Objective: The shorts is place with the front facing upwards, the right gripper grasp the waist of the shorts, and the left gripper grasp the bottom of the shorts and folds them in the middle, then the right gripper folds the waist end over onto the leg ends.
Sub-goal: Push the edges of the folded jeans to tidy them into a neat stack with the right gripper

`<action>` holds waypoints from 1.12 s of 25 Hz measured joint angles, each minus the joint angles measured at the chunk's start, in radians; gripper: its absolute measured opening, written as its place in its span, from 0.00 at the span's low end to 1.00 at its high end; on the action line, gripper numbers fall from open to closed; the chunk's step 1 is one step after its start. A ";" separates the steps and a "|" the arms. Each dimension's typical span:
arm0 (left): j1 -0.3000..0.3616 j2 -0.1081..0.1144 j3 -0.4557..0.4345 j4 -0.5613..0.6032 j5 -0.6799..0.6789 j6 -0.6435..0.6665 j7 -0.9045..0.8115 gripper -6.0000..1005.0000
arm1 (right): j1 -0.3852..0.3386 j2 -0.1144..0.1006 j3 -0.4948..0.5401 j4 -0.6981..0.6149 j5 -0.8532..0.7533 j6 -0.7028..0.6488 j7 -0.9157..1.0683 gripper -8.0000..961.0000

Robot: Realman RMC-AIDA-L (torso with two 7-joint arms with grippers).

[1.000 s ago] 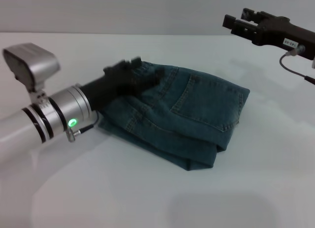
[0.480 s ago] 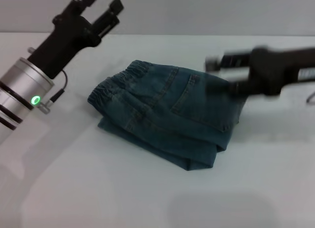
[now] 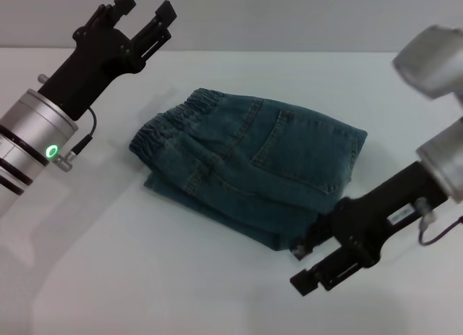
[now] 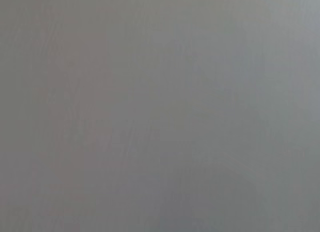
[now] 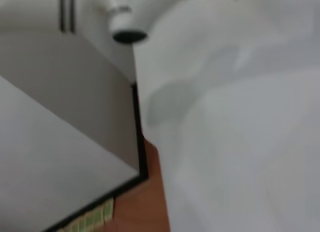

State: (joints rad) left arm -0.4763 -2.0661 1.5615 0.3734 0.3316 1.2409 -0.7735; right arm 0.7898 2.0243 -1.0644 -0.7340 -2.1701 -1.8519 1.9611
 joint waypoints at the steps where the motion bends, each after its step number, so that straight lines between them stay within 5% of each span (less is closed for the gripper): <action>1: -0.002 0.000 0.000 -0.005 -0.001 0.000 0.000 0.81 | 0.008 0.006 0.000 0.014 -0.025 0.013 0.007 0.71; 7: -0.007 -0.004 0.006 -0.021 -0.009 -0.002 -0.004 0.81 | 0.026 0.032 -0.002 0.048 -0.120 0.097 0.042 0.71; 18: -0.008 -0.004 0.009 -0.025 -0.010 -0.002 -0.011 0.81 | 0.038 0.037 -0.011 0.097 -0.168 0.301 0.096 0.72; 28: -0.009 -0.003 0.009 -0.038 -0.009 -0.001 -0.013 0.81 | -0.001 -0.010 0.058 0.088 -0.169 0.414 0.121 0.72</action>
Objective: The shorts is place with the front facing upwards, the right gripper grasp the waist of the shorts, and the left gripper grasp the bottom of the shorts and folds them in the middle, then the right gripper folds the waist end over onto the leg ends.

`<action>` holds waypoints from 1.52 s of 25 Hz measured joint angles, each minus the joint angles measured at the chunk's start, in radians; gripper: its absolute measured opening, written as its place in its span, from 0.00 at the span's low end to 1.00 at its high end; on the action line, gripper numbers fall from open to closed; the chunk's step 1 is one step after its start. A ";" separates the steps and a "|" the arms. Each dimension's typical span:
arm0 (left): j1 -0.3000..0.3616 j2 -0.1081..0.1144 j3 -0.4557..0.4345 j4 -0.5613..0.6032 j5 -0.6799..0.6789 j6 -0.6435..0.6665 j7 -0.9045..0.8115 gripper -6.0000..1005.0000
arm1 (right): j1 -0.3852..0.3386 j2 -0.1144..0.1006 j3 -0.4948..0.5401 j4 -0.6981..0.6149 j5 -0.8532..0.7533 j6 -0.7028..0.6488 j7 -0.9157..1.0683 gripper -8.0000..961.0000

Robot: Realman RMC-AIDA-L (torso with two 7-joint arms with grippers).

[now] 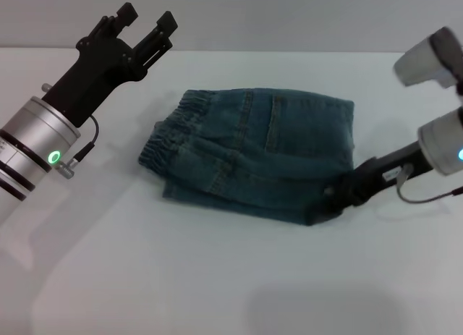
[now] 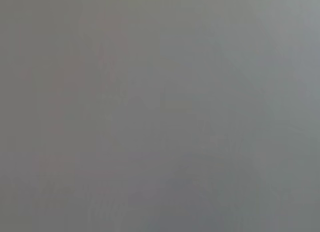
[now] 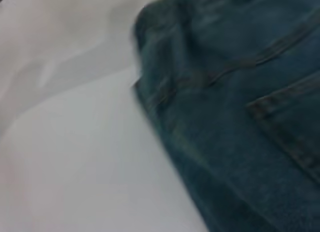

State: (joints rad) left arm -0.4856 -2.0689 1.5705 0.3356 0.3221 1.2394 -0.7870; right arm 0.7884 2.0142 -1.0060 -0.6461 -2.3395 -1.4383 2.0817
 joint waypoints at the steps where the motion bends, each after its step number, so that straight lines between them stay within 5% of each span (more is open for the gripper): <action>1: -0.001 0.001 -0.001 -0.001 0.000 0.000 0.001 0.81 | -0.005 -0.004 0.016 -0.002 0.000 0.008 0.000 0.72; 7: 0.001 0.003 -0.011 -0.001 0.000 0.000 0.006 0.81 | -0.058 -0.012 0.111 -0.078 0.023 -0.027 -0.004 0.71; 13: 0.008 0.004 -0.075 -0.017 -0.001 -0.015 0.017 0.81 | -0.242 0.039 0.225 -0.352 0.255 -0.014 -0.031 0.71; 16: 0.014 0.006 -0.116 -0.025 -0.002 -0.016 0.040 0.81 | -0.334 0.055 0.293 -0.381 0.444 0.058 -0.151 0.71; 22: 0.040 0.006 -0.240 -0.035 -0.002 -0.017 0.098 0.81 | -0.435 0.053 0.432 -0.153 0.879 0.143 -0.620 0.72; 29: 0.048 0.006 -0.386 -0.067 -0.002 -0.018 0.185 0.81 | -0.439 0.056 0.596 0.253 1.491 0.103 -1.456 0.72; 34: 0.052 0.006 -0.437 -0.083 -0.002 -0.012 0.227 0.81 | -0.413 0.059 0.599 0.398 1.732 0.017 -1.891 0.71; 38: 0.052 0.003 -0.468 -0.089 -0.003 -0.013 0.245 0.81 | -0.393 0.059 0.602 0.434 1.781 0.000 -2.010 0.71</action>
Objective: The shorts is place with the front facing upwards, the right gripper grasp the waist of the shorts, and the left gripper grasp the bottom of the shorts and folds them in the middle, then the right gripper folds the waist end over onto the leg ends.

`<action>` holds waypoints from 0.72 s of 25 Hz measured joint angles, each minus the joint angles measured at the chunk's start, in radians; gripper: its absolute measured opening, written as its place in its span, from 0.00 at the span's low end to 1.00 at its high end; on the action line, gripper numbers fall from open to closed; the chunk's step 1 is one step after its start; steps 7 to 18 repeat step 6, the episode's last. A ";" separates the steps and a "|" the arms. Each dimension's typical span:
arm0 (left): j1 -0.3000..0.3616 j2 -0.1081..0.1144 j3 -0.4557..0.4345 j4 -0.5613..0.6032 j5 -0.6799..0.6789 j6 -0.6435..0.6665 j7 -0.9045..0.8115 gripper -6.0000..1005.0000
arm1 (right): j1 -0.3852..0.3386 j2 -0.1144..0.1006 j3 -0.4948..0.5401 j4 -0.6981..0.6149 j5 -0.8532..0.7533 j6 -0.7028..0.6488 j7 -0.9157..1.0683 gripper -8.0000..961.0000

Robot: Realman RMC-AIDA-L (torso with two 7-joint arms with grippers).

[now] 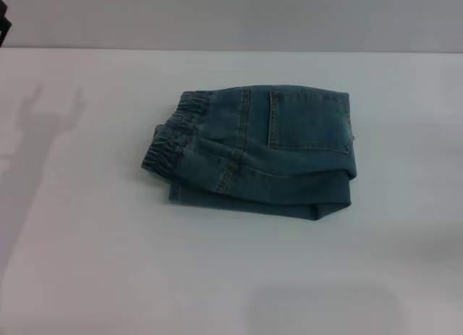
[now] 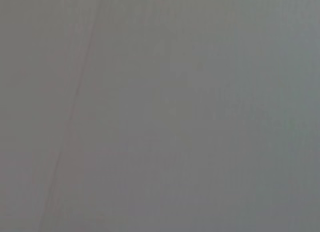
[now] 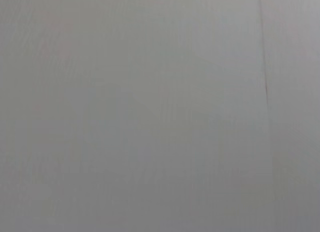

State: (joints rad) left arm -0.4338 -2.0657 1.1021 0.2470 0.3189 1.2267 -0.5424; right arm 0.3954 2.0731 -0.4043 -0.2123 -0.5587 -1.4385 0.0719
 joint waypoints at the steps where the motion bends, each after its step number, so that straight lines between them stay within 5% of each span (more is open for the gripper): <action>1: 0.000 0.000 -0.004 0.000 0.000 -0.001 0.002 0.81 | 0.003 0.000 0.003 0.001 0.000 0.003 -0.002 0.71; 18: -0.001 0.000 -0.023 0.000 -0.002 -0.002 0.004 0.81 | 0.024 -0.004 0.027 0.008 0.002 0.032 -0.006 0.71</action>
